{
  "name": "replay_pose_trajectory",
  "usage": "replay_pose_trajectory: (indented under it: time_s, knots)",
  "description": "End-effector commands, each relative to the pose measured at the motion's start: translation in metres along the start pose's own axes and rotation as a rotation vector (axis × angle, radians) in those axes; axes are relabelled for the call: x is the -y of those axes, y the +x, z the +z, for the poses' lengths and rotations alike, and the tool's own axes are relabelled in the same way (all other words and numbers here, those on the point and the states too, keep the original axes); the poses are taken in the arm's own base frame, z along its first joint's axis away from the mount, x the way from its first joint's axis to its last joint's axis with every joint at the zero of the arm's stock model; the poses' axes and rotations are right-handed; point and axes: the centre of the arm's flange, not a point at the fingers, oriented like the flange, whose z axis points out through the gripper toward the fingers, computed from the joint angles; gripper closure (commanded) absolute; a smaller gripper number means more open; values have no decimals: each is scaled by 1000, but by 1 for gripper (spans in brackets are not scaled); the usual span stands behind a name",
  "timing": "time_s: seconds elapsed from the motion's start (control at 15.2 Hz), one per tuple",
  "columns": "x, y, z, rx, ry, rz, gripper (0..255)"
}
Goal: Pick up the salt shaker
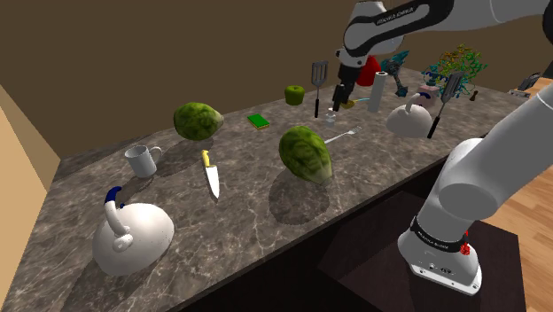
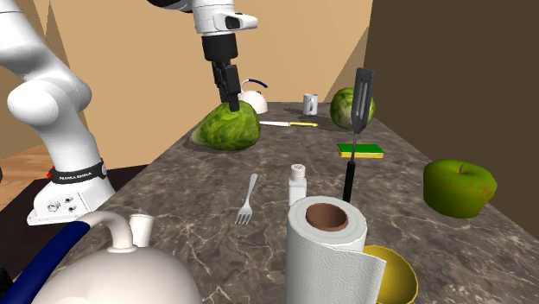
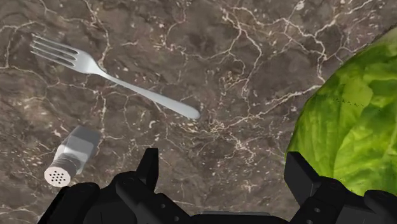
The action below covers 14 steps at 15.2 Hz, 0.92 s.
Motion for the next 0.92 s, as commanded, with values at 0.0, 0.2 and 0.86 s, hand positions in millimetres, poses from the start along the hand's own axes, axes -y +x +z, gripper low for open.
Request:
replay_pose_trajectory:
  time_s: [0.0, 0.2, 0.86]
  knots:
    - [-20, 8, 10, -4, -7, -10, 0]
    - [-52, 21, 26, -8, -15, -21, 0]
    - [-161, 64, 76, -24, -43, -61, 0]
